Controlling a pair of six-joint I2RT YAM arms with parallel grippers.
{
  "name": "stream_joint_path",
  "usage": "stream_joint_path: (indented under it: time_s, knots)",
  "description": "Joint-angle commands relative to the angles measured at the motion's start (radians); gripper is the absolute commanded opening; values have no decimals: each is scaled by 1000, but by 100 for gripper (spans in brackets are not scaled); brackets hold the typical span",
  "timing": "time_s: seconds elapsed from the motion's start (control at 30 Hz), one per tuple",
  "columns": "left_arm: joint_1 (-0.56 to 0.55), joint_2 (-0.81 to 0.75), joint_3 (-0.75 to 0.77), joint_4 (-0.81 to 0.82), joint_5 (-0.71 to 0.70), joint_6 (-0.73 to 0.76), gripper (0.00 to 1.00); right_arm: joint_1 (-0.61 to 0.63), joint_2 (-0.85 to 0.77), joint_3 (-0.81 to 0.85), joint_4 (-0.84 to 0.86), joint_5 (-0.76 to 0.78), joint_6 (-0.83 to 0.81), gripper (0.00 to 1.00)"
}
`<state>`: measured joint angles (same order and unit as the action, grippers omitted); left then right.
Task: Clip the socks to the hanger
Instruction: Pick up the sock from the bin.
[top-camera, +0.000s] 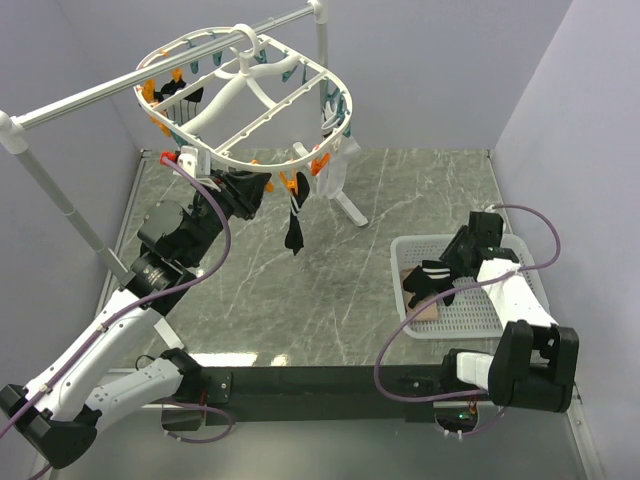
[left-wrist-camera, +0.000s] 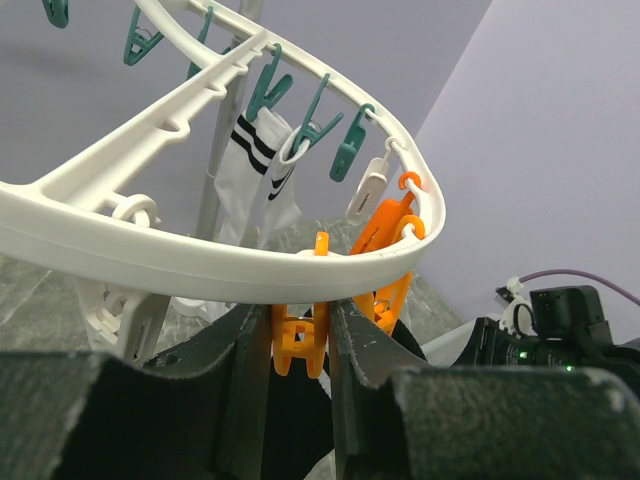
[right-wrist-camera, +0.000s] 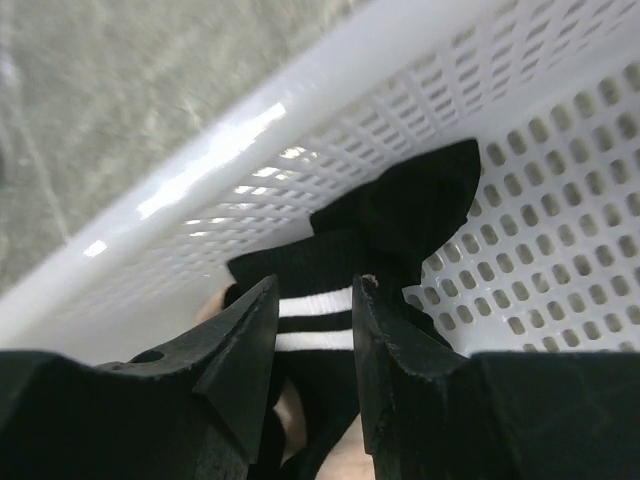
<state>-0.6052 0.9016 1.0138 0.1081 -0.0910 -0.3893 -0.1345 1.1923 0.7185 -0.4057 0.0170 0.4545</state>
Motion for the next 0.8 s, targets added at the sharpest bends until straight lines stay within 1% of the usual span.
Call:
stream_joint_path:
  time_s: [0.0,0.2,0.3,0.5,0.77]
  knots:
    - [5,5,3,42,16,-14,23,-2,41,-27,82,-14,10,42]
    - [7,0,5,39,13,-11,23,-2,78,-39,64,34,15,42]
    - [7,-1,0,44,16,-14,23,-2,63,-45,59,57,9,42]
    - [7,0,2,44,14,-14,23,-2,56,-53,45,87,-2,45]
    - [8,2,3,44,11,-13,23,-2,89,-65,93,6,15,46]
